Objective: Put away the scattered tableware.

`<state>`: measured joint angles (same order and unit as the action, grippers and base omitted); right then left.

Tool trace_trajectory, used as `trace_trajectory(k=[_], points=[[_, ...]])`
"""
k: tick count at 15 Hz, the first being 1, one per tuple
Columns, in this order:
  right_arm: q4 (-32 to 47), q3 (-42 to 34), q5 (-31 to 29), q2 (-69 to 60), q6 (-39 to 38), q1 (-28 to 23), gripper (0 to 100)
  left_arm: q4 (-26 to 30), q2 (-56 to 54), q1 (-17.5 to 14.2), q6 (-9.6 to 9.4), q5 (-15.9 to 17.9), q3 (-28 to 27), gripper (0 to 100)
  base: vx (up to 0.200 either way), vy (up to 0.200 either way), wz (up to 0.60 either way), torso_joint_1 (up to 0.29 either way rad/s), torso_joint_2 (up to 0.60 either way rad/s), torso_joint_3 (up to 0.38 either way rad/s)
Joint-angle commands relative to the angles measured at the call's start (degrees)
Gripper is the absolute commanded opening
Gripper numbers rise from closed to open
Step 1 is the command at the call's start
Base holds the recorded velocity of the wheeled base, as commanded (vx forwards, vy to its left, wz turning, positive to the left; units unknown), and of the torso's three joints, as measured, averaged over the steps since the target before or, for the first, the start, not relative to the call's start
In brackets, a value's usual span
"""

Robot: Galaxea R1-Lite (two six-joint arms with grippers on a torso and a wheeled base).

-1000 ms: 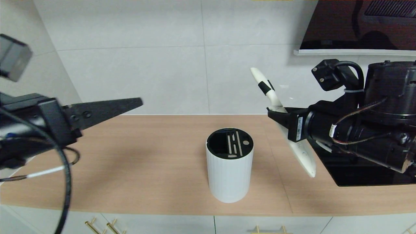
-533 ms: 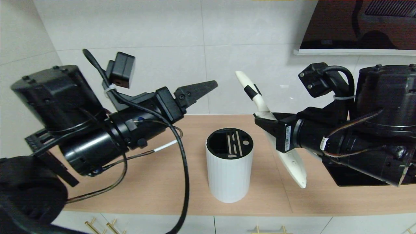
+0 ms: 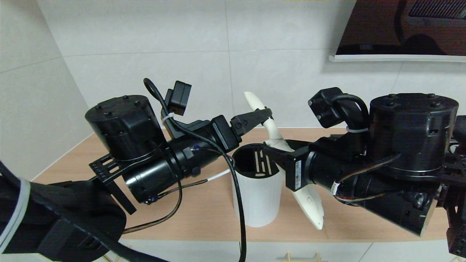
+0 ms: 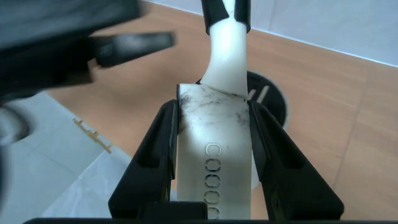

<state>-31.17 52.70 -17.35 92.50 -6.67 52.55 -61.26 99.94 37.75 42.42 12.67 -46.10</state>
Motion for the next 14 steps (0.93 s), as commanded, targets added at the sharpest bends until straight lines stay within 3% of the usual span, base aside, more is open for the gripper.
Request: trace_trajectory(k=[1, 8, 14], points=[[0.0, -0.2, 0.0, 0.1, -0.2, 1.1, 0, -1.5, 1.7, 0.0, 0.91, -0.2, 0.0, 100, 0.000, 0.000, 0.00, 0.000, 0.00, 0.000], [-0.1, -0.7, 0.1, 0.3, -0.9, 3.3, 0, -2.5, 2.3, 0.1, 2.31, -0.2, 0.1, 100, 0.000, 0.000, 0.00, 0.000, 0.00, 0.000], [-0.1, -1.1, 0.2, 0.6, -1.6, 4.4, 0, -3.2, 2.5, 0.3, 2.40, -0.4, 0.1, 100, 0.000, 0.000, 0.00, 0.000, 0.00, 0.000]])
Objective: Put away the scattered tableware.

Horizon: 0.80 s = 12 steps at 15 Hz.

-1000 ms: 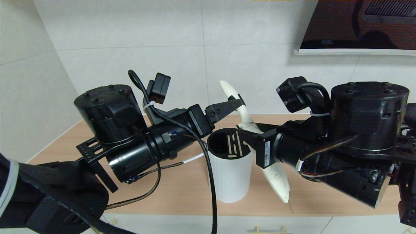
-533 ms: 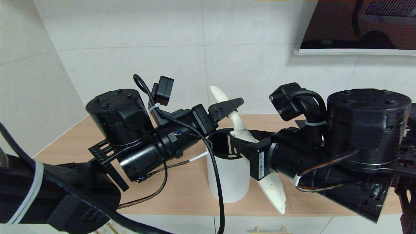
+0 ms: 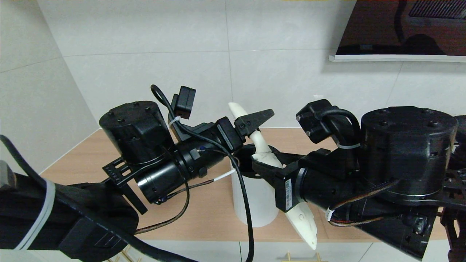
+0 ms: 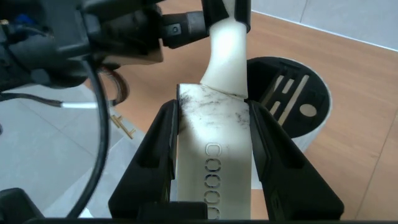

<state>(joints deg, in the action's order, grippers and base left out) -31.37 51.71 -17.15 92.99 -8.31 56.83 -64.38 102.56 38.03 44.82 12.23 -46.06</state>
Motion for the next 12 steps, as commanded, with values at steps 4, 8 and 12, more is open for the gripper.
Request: trace_trajectory(k=[4, 8, 12], points=[[-0.5, -0.4, -0.1, 0.3, 0.1, 0.1, 0, 0.0, 0.2, 0.2, 0.00, 0.0, 0.0, 0, 0.000, 0.000, 0.00, 0.000, 0.00, 0.000], [-1.8, -0.6, -0.2, 0.3, 0.1, -0.1, 0, 0.0, 0.6, 0.2, -0.09, 0.0, 0.1, 0, 0.000, 0.000, 0.00, 0.000, 0.00, 0.000], [-3.1, -0.9, -0.7, 0.2, 0.1, -0.1, 0, 0.0, 1.0, 0.2, -0.09, 0.1, 0.1, 0, 0.000, 0.000, 0.00, 0.000, 0.00, 0.000]])
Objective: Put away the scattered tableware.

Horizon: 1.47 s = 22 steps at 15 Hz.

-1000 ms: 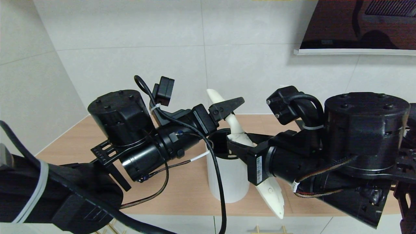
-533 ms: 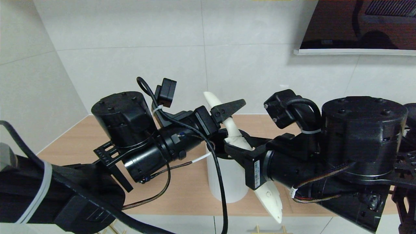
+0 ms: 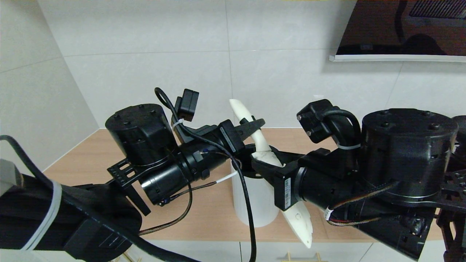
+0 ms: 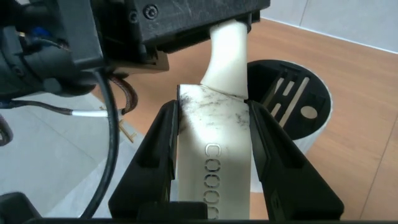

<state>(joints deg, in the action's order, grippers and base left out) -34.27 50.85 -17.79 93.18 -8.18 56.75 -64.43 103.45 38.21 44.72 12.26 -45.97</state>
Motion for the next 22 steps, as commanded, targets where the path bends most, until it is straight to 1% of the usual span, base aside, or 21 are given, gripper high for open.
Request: trace_trajectory(k=[1, 6, 7, 10, 12, 14, 15, 16, 17, 18, 19, 20, 21, 22], points=[[-0.2, 0.0, -0.3, 0.0, -0.1, -0.1, 0, 0.1, 0.1, 0.1, 0.11, 0.0, -0.1, 0, 0.000, 0.000, 0.00, 0.000, 0.00, 0.000], [-1.3, -0.3, -0.4, 0.1, 0.0, -0.2, 0, 0.0, -0.1, 0.0, 0.02, 0.0, 0.0, 0, 0.000, 0.000, 0.00, 0.000, 0.00, 0.000], [-1.2, -0.3, -0.4, 0.1, 0.0, -0.2, 100, 0.0, 0.0, 0.0, 0.02, 0.0, 0.0, 0, 0.000, 0.000, 0.00, 0.000, 0.00, 0.000], [-1.3, -0.5, -0.4, -0.3, -0.1, -0.2, 100, -0.3, -0.5, 0.0, 0.02, 0.0, 0.1, 0, 0.000, 0.000, 0.00, 0.000, 0.00, 0.000], [-1.3, -0.7, -0.4, -1.1, 0.0, -0.5, 100, -2.2, -0.9, 0.0, -0.15, -0.1, 0.2, 0, 0.000, 0.000, 0.00, 0.000, 0.00, 0.000], [-1.9, -0.7, -0.2, -3.5, 0.3, -3.0, 100, -2.2, -3.2, -0.1, -0.51, -0.5, 0.0, 0, 0.000, 0.000, 0.00, 0.000, 0.00, 0.000], [-2.0, -0.7, -0.2, -4.6, 0.2, -4.5, 100, -1.8, -4.6, -0.5, -1.39, -0.5, 0.0, 0, 0.000, 0.000, 0.00, 0.000, 0.00, 0.000], [-2.1, -0.5, -0.2, -5.3, 0.2, -5.9, 100, 0.3, -6.2, -1.1, -3.23, -0.5, -0.2, 0, 0.000, 0.000, 0.00, 0.000, 0.00, 0.000], [-2.1, -0.3, -0.1, -6.4, 0.2, -7.4, 100, 3.3, -8.3, -2.0, -4.29, -1.1, -1.4, 0, 0.000, 0.000, 0.00, 0.000, 0.00, 0.000], [-2.1, 0.0, 0.0, -7.6, 0.3, -9.0, 100, 6.8, -9.8, -2.4, -4.37, -2.9, -3.6, 0, 0.000, 0.000, 0.00, 0.000, 0.00, 0.000], [-2.0, 0.7, 0.6, -8.6, 0.3, -11.3, 100, 11.4, -11.5, -2.5, -4.64, -6.0, -6.3, 0, 0.000, 0.000, 0.00, 0.000, 0.00, 0.000], [-2.0, 1.5, 1.2, -8.7, 0.3, -12.8, 100, 14.1, -12.4, -2.5, -5.08, -8.0, -7.9, 0, 0.000, 0.000, 0.00, 0.000, 0.00, 0.000], [-2.0, 2.1, 2.1, -8.7, 0.2, -15.1, 100, 17.9, -13.2, -2.5, -6.75, -10.2, -10.5, 0, 0.000, 0.000, 0.00, 0.000, 0.00, 0.000], [-2.0, 2.0, 2.4, -8.5, 0.2, -15.7, 100, 19.9, -13.2, -2.5, -8.68, -10.6, -12.8, 0, 0.000, 0.000, 0.00, 0.000, 0.00, 0.000]])
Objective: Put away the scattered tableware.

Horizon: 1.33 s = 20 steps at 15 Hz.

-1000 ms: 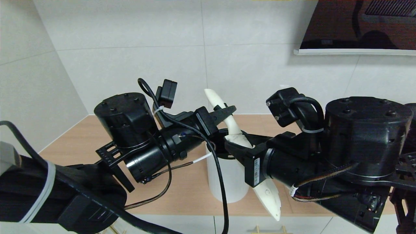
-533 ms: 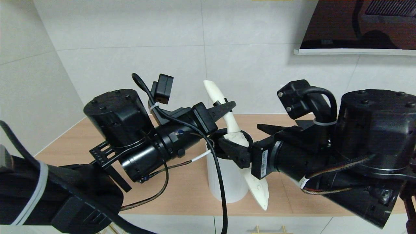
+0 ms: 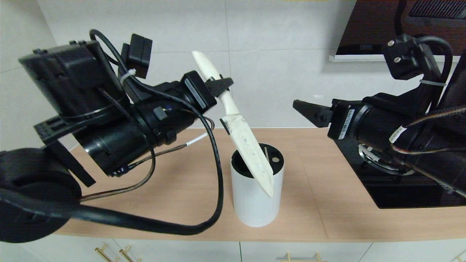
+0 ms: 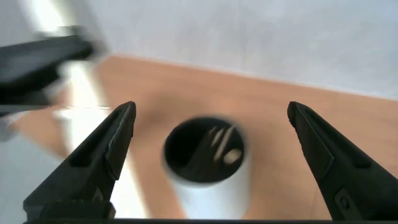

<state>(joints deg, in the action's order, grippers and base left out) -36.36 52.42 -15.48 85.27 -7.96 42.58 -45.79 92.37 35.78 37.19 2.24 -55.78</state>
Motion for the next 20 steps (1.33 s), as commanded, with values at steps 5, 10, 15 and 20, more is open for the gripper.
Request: trace_trajectory(k=[5, 10, 15, 20], points=[[0.1, 0.1, 0.1, 1.0, 0.0, -2.2, 100, 5.1, 1.1, 0.0, -15.57, -13.5, -4.6, 0, 0.000, 0.000, 0.00, 0.000, 0.00, 0.000], [0.1, -0.1, 0.1, 1.5, 0.0, -2.2, 100, -4.2, 4.0, 4.8, -32.62, -34.5, -4.6, 0, 0.000, 0.000, 0.00, 0.000, 0.00, 0.000], [0.2, -0.2, 0.0, 1.5, 0.1, -2.2, 100, -12.9, 10.9, 8.6, -38.07, -38.0, -6.4, 0, 0.000, 0.000, 0.00, 0.000, 0.00, 0.000], [0.2, -1.0, -0.1, 1.6, 0.1, -2.2, 100, -14.5, 13.8, 9.7, -37.02, -38.2, -6.8, 0, 0.000, 0.000, 0.00, 0.000, 0.00, 0.000]])
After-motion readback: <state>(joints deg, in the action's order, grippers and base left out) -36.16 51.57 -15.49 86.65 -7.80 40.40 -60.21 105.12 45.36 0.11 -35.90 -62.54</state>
